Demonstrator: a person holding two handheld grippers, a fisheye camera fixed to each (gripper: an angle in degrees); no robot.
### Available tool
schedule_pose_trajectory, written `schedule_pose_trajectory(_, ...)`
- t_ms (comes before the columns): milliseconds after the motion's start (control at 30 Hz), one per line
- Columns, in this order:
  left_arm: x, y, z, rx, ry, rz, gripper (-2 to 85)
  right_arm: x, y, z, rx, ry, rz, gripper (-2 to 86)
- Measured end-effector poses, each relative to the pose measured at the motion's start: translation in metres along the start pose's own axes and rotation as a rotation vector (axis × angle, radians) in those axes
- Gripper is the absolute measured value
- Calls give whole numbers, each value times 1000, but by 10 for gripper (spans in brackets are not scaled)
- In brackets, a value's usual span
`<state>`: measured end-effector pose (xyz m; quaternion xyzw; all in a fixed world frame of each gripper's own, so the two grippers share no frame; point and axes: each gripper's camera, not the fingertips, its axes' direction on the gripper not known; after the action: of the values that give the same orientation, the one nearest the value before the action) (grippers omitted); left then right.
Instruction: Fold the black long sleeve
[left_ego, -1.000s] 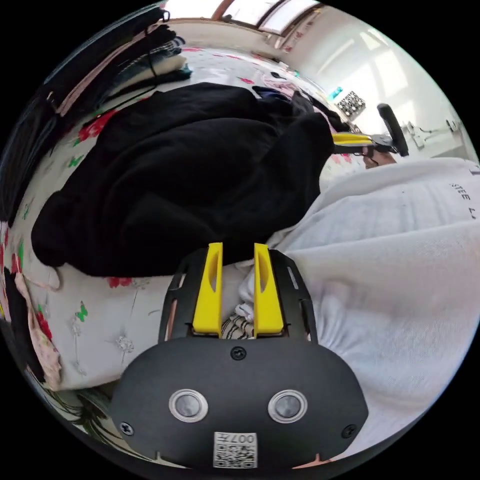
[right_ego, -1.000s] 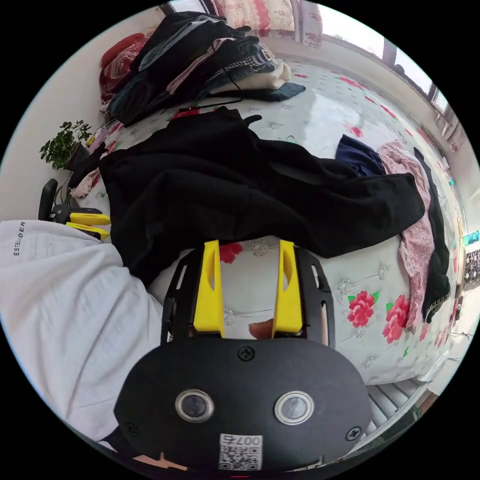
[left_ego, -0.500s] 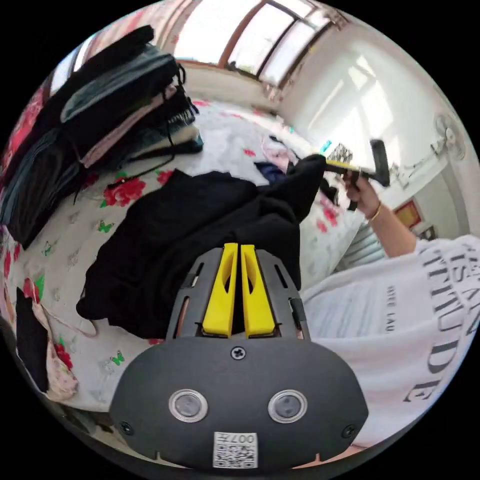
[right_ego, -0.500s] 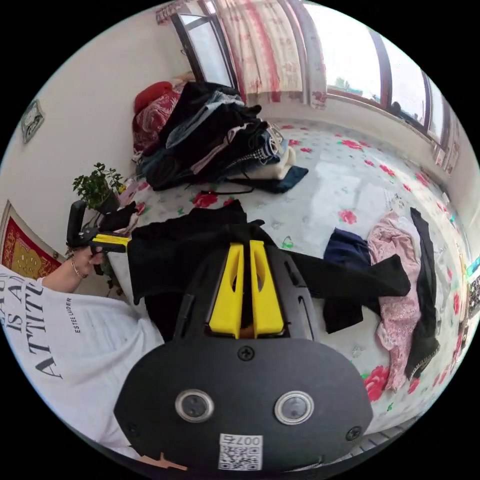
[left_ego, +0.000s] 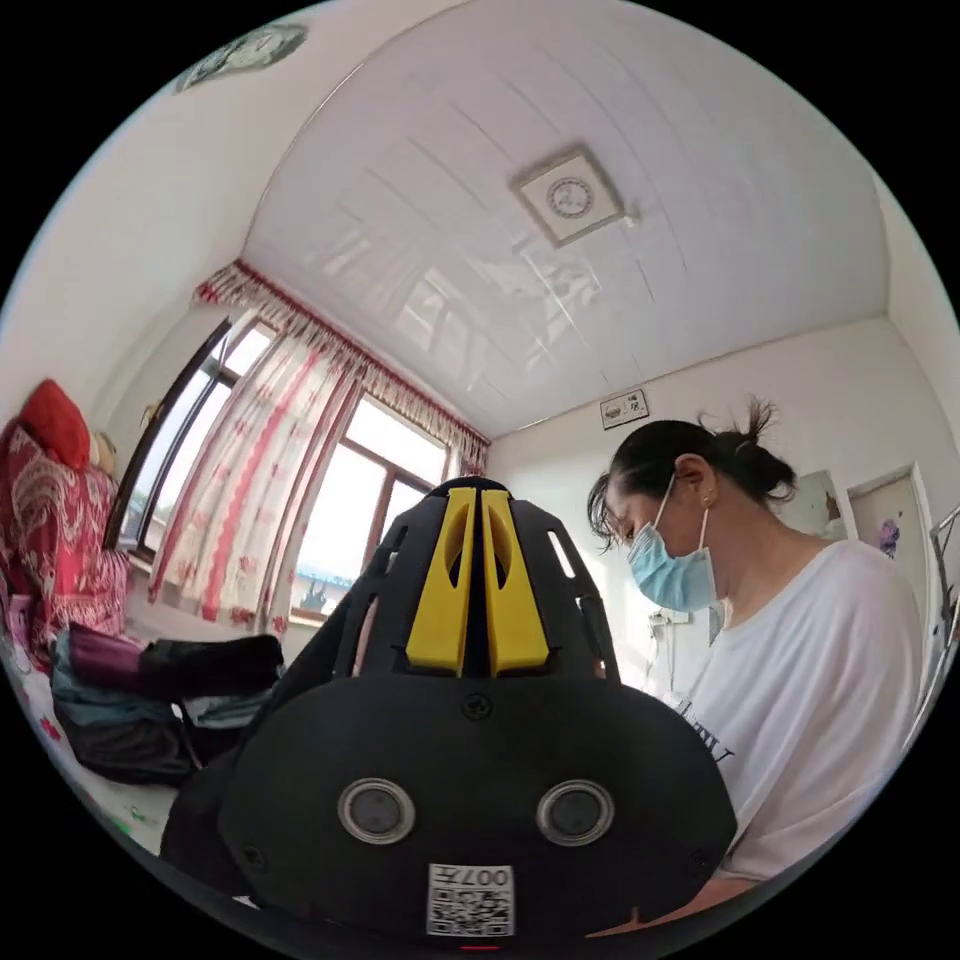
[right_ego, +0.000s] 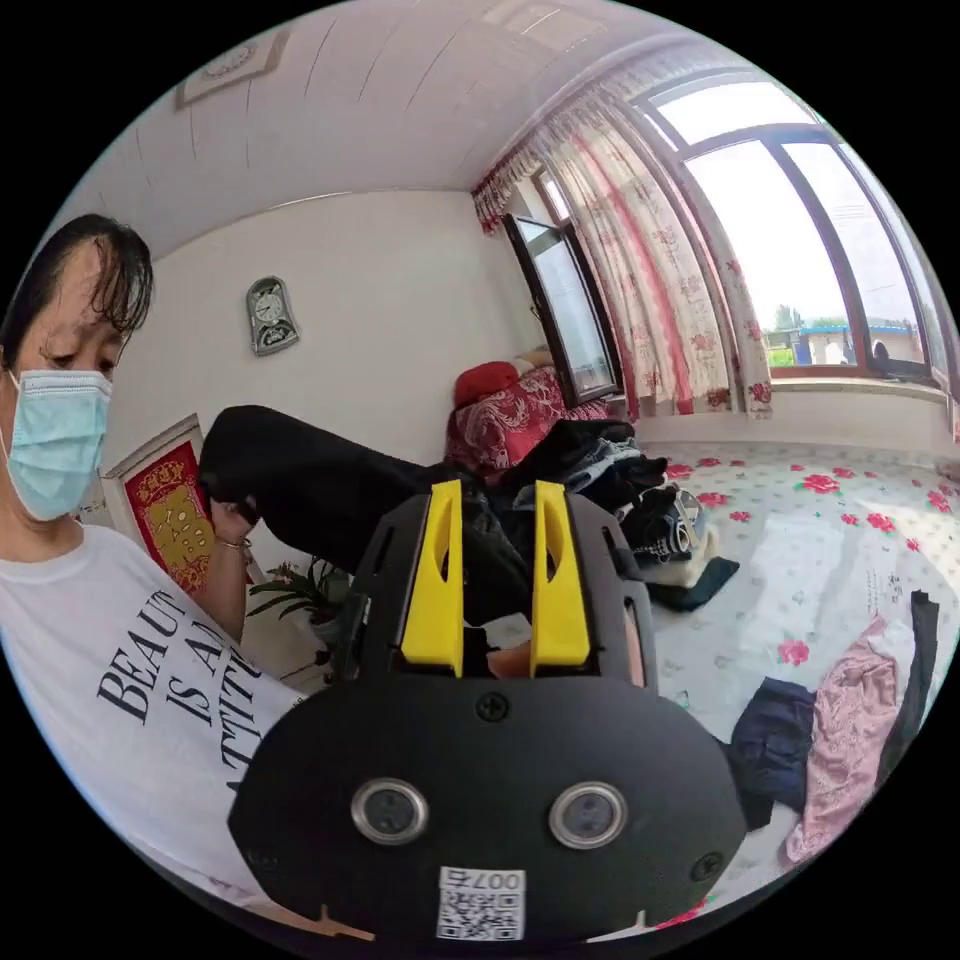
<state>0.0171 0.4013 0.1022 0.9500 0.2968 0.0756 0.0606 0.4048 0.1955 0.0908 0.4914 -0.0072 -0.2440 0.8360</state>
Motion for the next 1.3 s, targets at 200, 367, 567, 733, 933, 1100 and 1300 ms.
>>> schedule_pose_trajectory(200, 76, -30, -2, -132, -232, 161, -10, 86, 175, 167, -593, 21, 370, 111)
schedule_pose_trajectory(367, 74, -21, -2, -168, -289, 43, -10, 40, 291, 295, -1007, 248, 135, 79)
schedule_pose_trajectory(567, 90, -33, 1, -99, -260, 42, -10, 57, 270, 301, -1075, 381, 5, 10)
schedule_pose_trajectory(733, 87, -30, 12, -102, -216, 6, -10, 137, 162, 136, -747, 867, 135, 7)
schedule_pose_trajectory(933, 66, 1, 44, -144, -164, -89, -10, 120, 75, -173, -180, 1588, 471, 52)
schedule_pose_trajectory(1100, 38, 43, 94, -210, -169, -199, -10, 19, 93, -194, -6, 1131, 363, 84)
schedule_pose_trajectory(1300, 18, 72, 162, -242, -186, -310, -10, -125, 155, 27, -235, 300, 98, 124)
